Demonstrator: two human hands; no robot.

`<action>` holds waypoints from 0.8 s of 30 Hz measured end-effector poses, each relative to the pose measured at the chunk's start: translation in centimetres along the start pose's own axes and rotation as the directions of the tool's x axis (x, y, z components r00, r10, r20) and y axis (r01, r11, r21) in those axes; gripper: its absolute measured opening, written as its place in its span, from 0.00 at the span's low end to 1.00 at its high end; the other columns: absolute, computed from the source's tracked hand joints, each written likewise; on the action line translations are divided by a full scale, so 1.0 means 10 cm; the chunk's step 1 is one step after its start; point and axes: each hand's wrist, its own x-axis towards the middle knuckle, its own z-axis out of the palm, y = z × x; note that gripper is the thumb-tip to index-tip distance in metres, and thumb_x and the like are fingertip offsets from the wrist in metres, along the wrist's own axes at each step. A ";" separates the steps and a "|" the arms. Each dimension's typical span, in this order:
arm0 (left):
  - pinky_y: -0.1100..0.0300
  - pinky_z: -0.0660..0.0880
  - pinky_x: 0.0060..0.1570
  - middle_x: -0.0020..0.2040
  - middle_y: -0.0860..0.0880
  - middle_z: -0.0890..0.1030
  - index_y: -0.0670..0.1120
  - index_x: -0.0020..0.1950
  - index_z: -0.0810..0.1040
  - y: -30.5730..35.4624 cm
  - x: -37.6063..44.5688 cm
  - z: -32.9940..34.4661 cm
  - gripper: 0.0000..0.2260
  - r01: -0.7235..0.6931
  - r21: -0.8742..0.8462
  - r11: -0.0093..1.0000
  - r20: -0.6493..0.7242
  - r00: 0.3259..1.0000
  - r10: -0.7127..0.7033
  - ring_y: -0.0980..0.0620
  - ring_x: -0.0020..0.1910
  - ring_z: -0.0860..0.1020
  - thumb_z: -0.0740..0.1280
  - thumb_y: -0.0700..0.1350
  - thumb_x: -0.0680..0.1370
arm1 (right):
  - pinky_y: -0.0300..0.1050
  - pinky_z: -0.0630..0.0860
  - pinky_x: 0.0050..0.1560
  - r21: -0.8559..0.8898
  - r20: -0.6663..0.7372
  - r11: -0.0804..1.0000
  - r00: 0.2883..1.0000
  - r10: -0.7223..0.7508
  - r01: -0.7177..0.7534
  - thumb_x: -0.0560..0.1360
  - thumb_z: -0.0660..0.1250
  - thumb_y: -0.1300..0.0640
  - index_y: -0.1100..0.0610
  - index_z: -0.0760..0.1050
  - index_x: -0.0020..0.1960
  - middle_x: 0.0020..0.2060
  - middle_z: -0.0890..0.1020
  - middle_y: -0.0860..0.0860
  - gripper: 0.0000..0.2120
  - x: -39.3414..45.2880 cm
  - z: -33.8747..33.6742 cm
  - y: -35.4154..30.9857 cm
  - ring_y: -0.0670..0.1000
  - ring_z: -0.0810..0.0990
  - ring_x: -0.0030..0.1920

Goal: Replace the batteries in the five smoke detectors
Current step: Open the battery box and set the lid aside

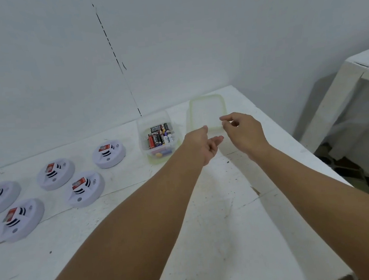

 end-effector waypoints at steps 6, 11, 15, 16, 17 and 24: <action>0.66 0.71 0.29 0.50 0.35 0.82 0.41 0.73 0.67 -0.02 0.07 -0.04 0.14 -0.065 0.024 0.998 0.014 0.998 0.064 0.47 0.30 0.83 0.57 0.41 0.87 | 0.41 0.70 0.44 -0.078 0.000 0.996 0.999 -0.040 0.039 0.83 0.64 0.54 0.50 0.83 0.61 0.47 0.81 0.50 0.11 -0.05 0.01 -0.03 0.45 0.77 0.41; 0.64 0.73 0.31 0.40 0.36 0.80 0.38 0.68 0.67 -0.06 0.00 -0.20 0.12 -0.102 0.121 0.987 0.029 0.995 0.099 0.49 0.25 0.79 0.59 0.41 0.86 | 0.43 0.67 0.53 -0.224 -0.010 0.971 0.996 -0.090 0.086 0.82 0.65 0.51 0.48 0.84 0.58 0.61 0.76 0.53 0.10 -0.02 -0.02 -0.10 0.53 0.75 0.61; 0.63 0.73 0.26 0.39 0.38 0.78 0.39 0.68 0.67 -0.16 -0.16 -0.50 0.13 -0.149 0.250 0.957 0.038 0.989 0.144 0.50 0.26 0.78 0.59 0.41 0.85 | 0.42 0.64 0.57 -0.263 -0.025 0.963 0.997 -0.071 0.062 0.83 0.65 0.49 0.47 0.80 0.67 0.69 0.72 0.54 0.14 -0.10 -0.01 -0.16 0.57 0.70 0.71; 0.63 0.73 0.25 0.39 0.39 0.78 0.40 0.65 0.67 -0.18 -0.20 -0.61 0.10 -0.159 0.281 0.946 0.040 0.987 0.154 0.50 0.25 0.78 0.59 0.41 0.84 | 0.43 0.64 0.57 -0.276 -0.031 0.960 0.998 -0.060 0.049 0.83 0.65 0.49 0.46 0.78 0.69 0.70 0.71 0.54 0.15 -0.14 0.00 -0.17 0.58 0.69 0.72; 0.63 0.72 0.25 0.39 0.40 0.77 0.41 0.62 0.67 -0.19 -0.25 -0.72 0.08 -0.171 0.310 0.935 0.044 0.985 0.165 0.51 0.24 0.78 0.59 0.41 0.84 | 0.44 0.64 0.57 -0.292 -0.033 0.956 0.998 -0.044 0.033 0.83 0.64 0.48 0.46 0.78 0.70 0.71 0.71 0.54 0.16 -0.17 0.01 -0.18 0.57 0.68 0.72; 0.58 0.71 0.33 0.39 0.41 0.76 0.44 0.54 0.69 -0.25 -0.69 -1.58 0.03 -0.205 0.455 0.867 0.085 0.979 0.188 0.49 0.27 0.74 0.60 0.42 0.83 | 0.42 0.72 0.44 -0.084 0.138 0.993 0.986 0.095 -0.084 0.82 0.65 0.46 0.50 0.78 0.63 0.54 0.81 0.48 0.13 -0.54 0.18 -0.31 0.40 0.76 0.47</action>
